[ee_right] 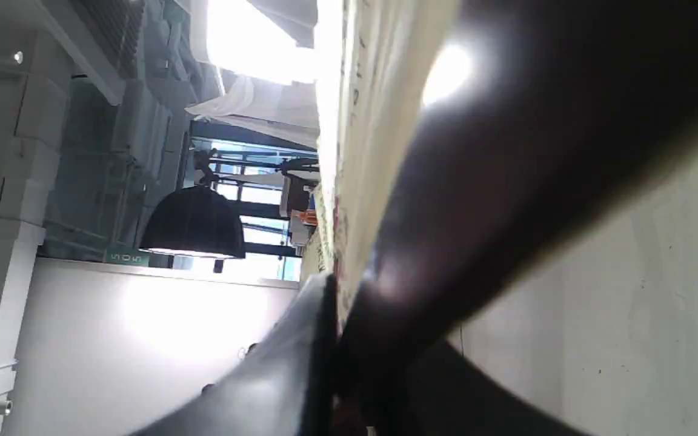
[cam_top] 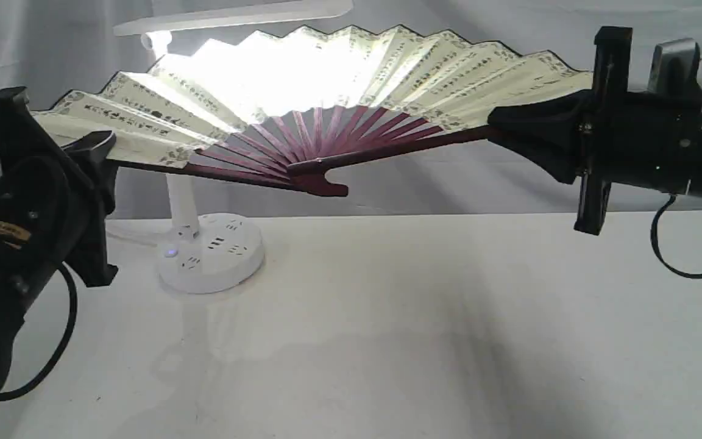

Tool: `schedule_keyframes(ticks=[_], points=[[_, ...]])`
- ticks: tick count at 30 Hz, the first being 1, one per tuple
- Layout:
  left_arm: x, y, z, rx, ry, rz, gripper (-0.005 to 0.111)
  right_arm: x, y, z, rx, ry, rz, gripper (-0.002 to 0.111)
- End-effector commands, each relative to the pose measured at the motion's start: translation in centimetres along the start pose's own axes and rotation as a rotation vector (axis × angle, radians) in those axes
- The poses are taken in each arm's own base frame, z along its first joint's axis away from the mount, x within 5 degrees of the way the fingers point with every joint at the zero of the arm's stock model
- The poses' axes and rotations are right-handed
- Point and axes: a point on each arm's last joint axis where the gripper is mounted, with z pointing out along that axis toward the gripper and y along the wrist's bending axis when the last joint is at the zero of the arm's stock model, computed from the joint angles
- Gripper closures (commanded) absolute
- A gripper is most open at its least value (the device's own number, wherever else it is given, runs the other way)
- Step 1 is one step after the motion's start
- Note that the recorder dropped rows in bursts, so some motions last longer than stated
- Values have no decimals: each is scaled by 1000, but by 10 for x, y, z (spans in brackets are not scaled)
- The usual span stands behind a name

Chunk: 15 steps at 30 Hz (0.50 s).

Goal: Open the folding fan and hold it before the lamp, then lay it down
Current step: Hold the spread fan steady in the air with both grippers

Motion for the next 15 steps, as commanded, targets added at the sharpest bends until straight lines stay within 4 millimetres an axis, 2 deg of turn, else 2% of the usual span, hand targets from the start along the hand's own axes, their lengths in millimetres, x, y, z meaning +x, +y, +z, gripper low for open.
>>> schedule_keyframes(ticks=[1, 5, 7, 15], points=[[-37, -37, -5, 346, -270, -147, 107, -9, -5, -11, 65, -63, -68, 108], [-36, -36, -5, 332, -262, -145, 107, -9, -6, -11, 66, -62, -65, 108], [-36, -28, -6, 280, -247, -136, 107, -9, -8, -11, 72, -67, -59, 108], [-32, -9, -7, 116, -192, -114, 107, 0, -27, -14, 106, -57, -6, 108]])
